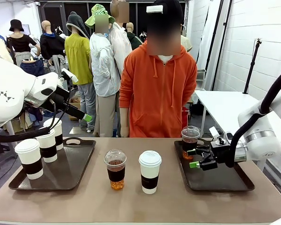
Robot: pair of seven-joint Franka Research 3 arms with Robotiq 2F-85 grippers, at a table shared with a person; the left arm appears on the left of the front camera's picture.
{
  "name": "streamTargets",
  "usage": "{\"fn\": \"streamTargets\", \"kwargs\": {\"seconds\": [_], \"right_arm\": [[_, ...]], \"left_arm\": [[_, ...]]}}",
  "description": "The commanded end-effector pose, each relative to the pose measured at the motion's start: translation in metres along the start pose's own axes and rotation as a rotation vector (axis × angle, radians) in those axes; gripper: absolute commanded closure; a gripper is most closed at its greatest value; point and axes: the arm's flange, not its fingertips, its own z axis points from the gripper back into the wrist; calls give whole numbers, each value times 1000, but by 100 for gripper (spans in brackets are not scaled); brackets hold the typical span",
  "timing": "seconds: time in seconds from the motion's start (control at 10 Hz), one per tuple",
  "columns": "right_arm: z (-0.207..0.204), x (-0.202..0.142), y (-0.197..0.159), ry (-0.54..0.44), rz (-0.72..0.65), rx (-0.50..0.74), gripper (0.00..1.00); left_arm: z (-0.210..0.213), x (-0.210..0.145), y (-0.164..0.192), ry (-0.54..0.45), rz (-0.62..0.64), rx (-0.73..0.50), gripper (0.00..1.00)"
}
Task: Distribute the coffee onto the tray.
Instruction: Pick up another iced Americano from the middle of the table and place it on the right Handle tray.
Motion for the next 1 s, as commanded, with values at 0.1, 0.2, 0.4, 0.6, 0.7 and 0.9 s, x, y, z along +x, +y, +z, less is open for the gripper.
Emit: {"fn": "streamTargets", "kwargs": {"seconds": [0.1, 0.2, 0.4, 0.6, 0.7, 0.9], "right_arm": [[-18, -13, 3, -52, -14, 53, 0], [-21, -16, 4, -57, -14, 68, 0], [-22, -21, 5, -70, -10, 81, 0], [-24, -22, 4, -81, 14, 95, 0], [-26, -22, 3, -83, 12, 98, 0], [-26, -23, 2, -94, 14, 97, 0]], "left_arm": [[0, -1, 1, -1, 5, -11, 0], [0, -1, 1, -1, 5, -11, 0], [0, -1, 1, -1, 5, -11, 0], [0, -1, 1, -1, 5, -11, 0], [0, -1, 1, -1, 5, -11, 0], [0, -1, 1, -1, 5, -11, 0]]}}
